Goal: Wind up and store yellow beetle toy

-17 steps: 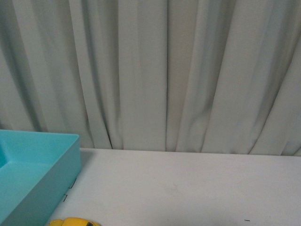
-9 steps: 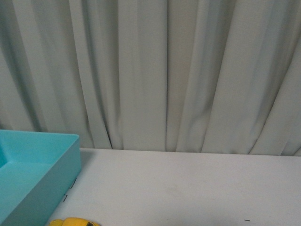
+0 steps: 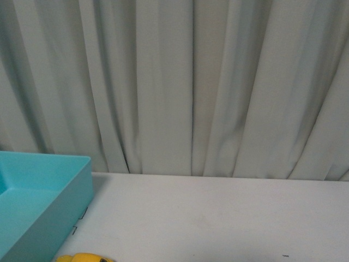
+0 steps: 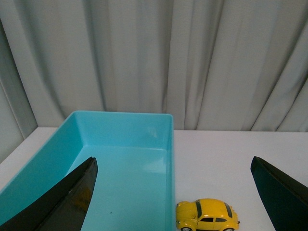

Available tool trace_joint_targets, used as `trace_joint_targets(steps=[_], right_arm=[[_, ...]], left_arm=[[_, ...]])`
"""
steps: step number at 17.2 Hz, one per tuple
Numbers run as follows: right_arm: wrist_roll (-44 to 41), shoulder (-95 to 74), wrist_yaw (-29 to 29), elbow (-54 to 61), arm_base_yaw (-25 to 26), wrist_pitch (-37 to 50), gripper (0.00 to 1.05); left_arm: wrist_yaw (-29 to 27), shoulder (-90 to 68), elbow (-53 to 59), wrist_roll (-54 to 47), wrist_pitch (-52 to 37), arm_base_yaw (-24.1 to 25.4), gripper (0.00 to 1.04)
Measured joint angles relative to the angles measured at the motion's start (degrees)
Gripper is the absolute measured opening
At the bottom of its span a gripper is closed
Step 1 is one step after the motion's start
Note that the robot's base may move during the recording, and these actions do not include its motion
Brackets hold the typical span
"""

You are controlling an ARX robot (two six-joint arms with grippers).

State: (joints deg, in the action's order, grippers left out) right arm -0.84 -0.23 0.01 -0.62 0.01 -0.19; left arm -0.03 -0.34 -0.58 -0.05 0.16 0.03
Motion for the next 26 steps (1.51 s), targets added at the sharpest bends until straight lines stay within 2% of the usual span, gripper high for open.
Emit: trace_joint_targets(steps=[3,5,7,12,17,18,19,20,21,22,26], right_arm=[[0.0,0.0,0.0,0.0,0.0,0.0,0.02],[0.0,0.0,0.0,0.0,0.0,0.0,0.13],[0.0,0.0,0.0,0.0,0.0,0.0,0.4],[0.0,0.0,0.0,0.0,0.0,0.0,0.98],[0.0,0.0,0.0,0.0,0.0,0.0,0.98],[0.0,0.0,0.0,0.0,0.0,0.0,0.98],[0.0,0.0,0.0,0.0,0.0,0.0,0.98],[0.0,0.0,0.1,0.0,0.0,0.0,0.98],[0.0,0.0,0.0,0.0,0.0,-0.1,0.98],[0.0,0.0,0.0,0.0,0.0,0.0,0.98],[0.0,0.0,0.0,0.0,0.0,0.0,0.98]], left_arm=[[0.0,0.0,0.0,0.0,0.0,0.0,0.98],[0.0,0.0,0.0,0.0,0.0,0.0,0.98],[0.0,0.0,0.0,0.0,0.0,0.0,0.98],[0.0,0.0,0.0,0.0,0.0,0.0,0.98],[-0.6,-0.1,0.0,0.3,0.6,-0.2,0.98],[-13.2,-5.5,-3.4,5.1,8.4,-5.8,0.98],[-20.4,-11.6,-5.1,9.7,7.2,-7.4,0.98],[-24.8,-14.5,-5.4,11.7,3.7,-4.6,0.98],[-24.1,-17.3,-6.1,11.9,-0.8,-1.7,0.98],[-20.8,-21.4,-7.5,11.5,-5.8,-0.2,0.98],[-3.4,-44.8,-14.8,2.8,-24.6,7.2,0.98]])
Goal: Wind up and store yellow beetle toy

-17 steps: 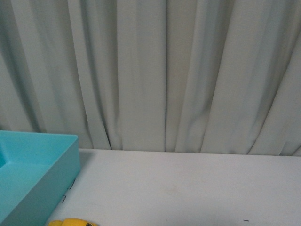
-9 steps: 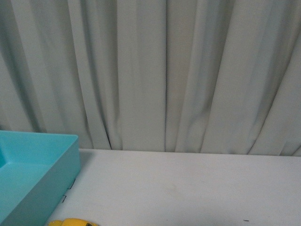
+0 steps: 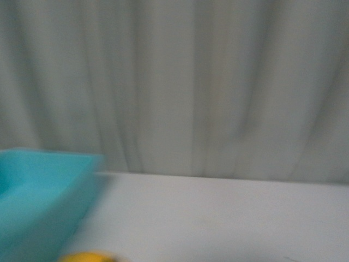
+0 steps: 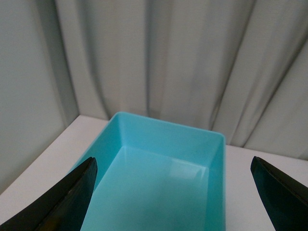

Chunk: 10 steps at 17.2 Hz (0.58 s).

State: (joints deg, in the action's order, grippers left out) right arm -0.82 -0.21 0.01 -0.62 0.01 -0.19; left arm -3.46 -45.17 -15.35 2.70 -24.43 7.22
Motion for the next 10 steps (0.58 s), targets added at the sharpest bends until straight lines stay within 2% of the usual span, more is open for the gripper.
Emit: trace_joint_targets(steps=[2,3,5,8,10], right_arm=[[0.0,0.0,0.0,0.0,0.0,-0.1,0.98],[0.0,0.0,0.0,0.0,0.0,0.0,0.98],[0.0,0.0,0.0,0.0,0.0,0.0,0.98],[0.0,0.0,0.0,0.0,0.0,0.0,0.98],[0.0,0.0,0.0,0.0,0.0,0.0,0.98]], left_arm=[[9.1,-14.0,-8.2,-10.0,-3.3,0.8,0.98],[13.2,-20.6,-13.4,-16.3,0.8,0.5,0.98],[17.7,-29.5,-23.6,-29.5,12.6,-2.9,0.98],[16.1,-36.8,-38.1,-51.9,32.7,-11.8,0.98],[14.1,-41.3,-42.7,-63.0,43.2,-15.4,0.98]])
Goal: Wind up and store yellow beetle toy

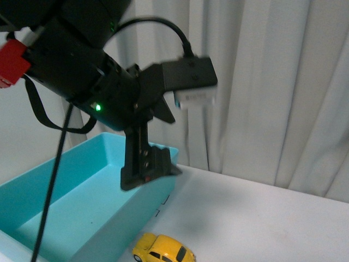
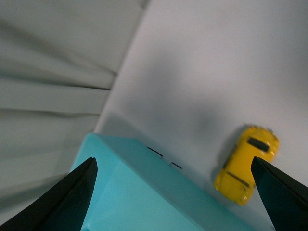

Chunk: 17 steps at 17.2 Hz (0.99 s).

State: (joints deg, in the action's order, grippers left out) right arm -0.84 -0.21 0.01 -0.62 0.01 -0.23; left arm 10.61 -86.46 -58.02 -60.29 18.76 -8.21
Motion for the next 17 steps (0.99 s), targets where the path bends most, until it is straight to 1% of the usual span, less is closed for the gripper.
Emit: trace_joint_targets(steps=[2,3,5,7,9,11,15,17], right_arm=[[0.0,0.0,0.0,0.0,0.0,0.0,0.98],[0.0,0.0,0.0,0.0,0.0,0.0,0.98],[0.0,0.0,0.0,0.0,0.0,0.0,0.98],[0.0,0.0,0.0,0.0,0.0,0.0,0.98],[0.0,0.0,0.0,0.0,0.0,0.0,0.98],[0.0,0.0,0.0,0.0,0.0,0.0,0.98],[0.0,0.0,0.0,0.0,0.0,0.0,0.98],[0.0,0.0,0.0,0.0,0.0,0.0,0.98]], left_arm=[[-5.1,-6.1,-3.3,-11.6,8.8,-2.6,0.98],[-6.6,-8.2,-4.3,-14.8,11.5,-3.3,0.98],[-11.0,-12.2,-4.3,-20.4,11.6,-4.6,0.98],[-14.2,-15.7,-4.3,-24.8,10.7,-5.8,0.98],[-14.5,-18.8,-4.4,-26.8,9.2,-7.0,0.98],[-15.8,-21.0,-4.4,-25.8,8.1,-7.3,0.98],[-18.6,-24.8,-4.4,-17.6,5.6,-7.2,0.98],[-18.9,-26.6,-4.4,-13.8,4.8,-7.0,0.98]])
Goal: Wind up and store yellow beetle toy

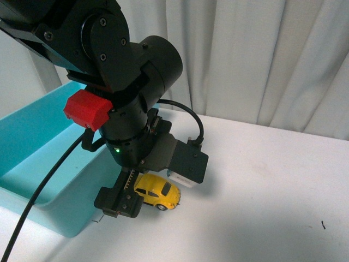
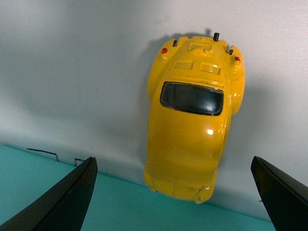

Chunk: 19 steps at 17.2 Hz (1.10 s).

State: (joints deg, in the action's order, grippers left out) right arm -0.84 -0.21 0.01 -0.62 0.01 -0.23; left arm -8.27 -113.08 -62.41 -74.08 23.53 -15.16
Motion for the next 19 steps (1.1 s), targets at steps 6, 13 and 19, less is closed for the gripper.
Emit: trace_joint_targets(steps=[6,13,19], right_arm=[[0.0,0.0,0.0,0.0,0.0,0.0,0.98],[0.0,0.0,0.0,0.0,0.0,0.0,0.98],[0.0,0.0,0.0,0.0,0.0,0.0,0.98]], left_arm=[[-1.0,-2.4,0.3,6.2,-0.8,-0.9,0.98],[1.0,-3.2,0.3,0.7,-2.5,-2.6,0.54],[11.0,9.4,-4.3,-0.9,5.6,-4.6,0.4]])
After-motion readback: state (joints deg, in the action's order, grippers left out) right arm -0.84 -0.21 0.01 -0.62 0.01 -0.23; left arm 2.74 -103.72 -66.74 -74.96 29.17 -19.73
